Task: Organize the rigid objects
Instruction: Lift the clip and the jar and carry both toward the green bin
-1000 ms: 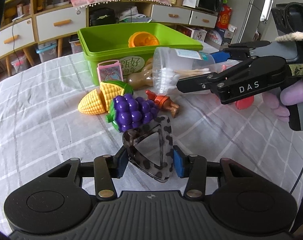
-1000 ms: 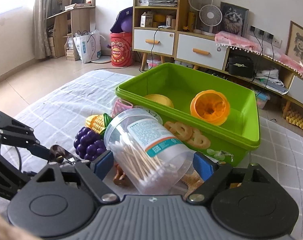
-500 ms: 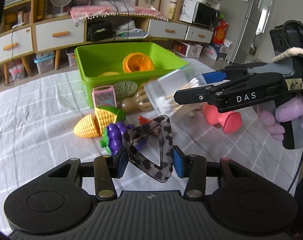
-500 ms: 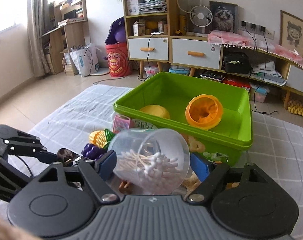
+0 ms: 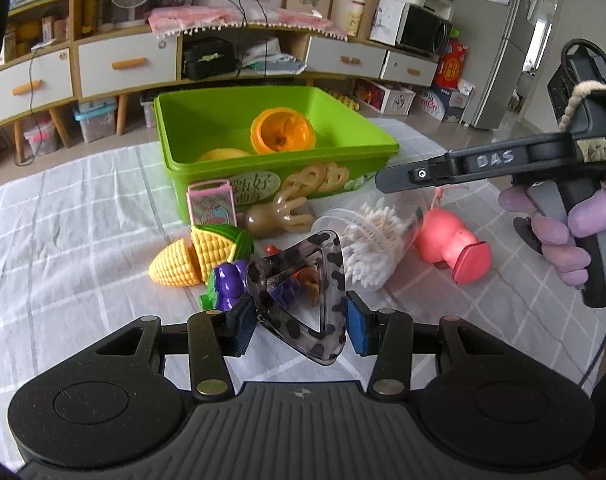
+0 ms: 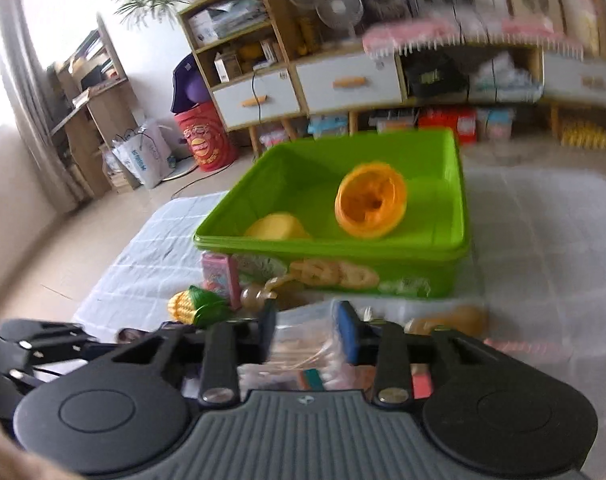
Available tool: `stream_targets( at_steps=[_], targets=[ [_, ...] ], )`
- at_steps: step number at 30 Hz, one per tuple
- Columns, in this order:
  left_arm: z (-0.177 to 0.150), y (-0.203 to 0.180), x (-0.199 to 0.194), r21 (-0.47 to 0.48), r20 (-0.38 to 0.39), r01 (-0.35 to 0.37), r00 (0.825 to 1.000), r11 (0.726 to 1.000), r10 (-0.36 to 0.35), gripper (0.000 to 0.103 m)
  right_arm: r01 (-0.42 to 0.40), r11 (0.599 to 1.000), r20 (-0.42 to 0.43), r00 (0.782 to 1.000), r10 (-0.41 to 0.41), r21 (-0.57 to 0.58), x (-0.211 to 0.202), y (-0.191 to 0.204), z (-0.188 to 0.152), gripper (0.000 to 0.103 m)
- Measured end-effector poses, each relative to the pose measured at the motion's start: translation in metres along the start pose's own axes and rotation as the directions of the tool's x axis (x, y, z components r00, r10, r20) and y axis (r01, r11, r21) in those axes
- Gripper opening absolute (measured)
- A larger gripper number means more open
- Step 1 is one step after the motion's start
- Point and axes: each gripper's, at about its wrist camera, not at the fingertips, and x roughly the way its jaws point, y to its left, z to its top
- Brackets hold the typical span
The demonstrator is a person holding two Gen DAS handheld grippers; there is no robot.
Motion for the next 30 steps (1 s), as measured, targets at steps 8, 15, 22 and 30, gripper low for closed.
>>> stream_targets(
  at_steps=[8,15,22,30],
  targets=[
    [-0.003,-0.003,0.004,0.024,-0.052,-0.014,0.999,1.000,0.015,0.051,0.033,0.998,-0.052,0.998,-0.036,-0.055,0.006,0.014,-0.006,0.074],
    [-0.009,0.005,0.002,0.007,-0.077,-0.031,0.997,0.999,0.032,0.051,0.098,0.955,-0.067,0.990,-0.121,-0.279,0.024,0.047,-0.024,0.075],
    [-0.005,0.004,-0.003,-0.001,-0.049,-0.028,0.998,1.000,0.028,0.051,0.135,0.946,-0.032,0.988,-0.150,-0.294,0.021,0.047,-0.022,0.063],
    [0.015,0.006,-0.010,-0.035,0.023,-0.033,0.999,0.999,0.034,0.051,0.092,0.968,0.031,0.996,-0.087,-0.233,-0.002,0.045,-0.003,0.062]
  ],
)
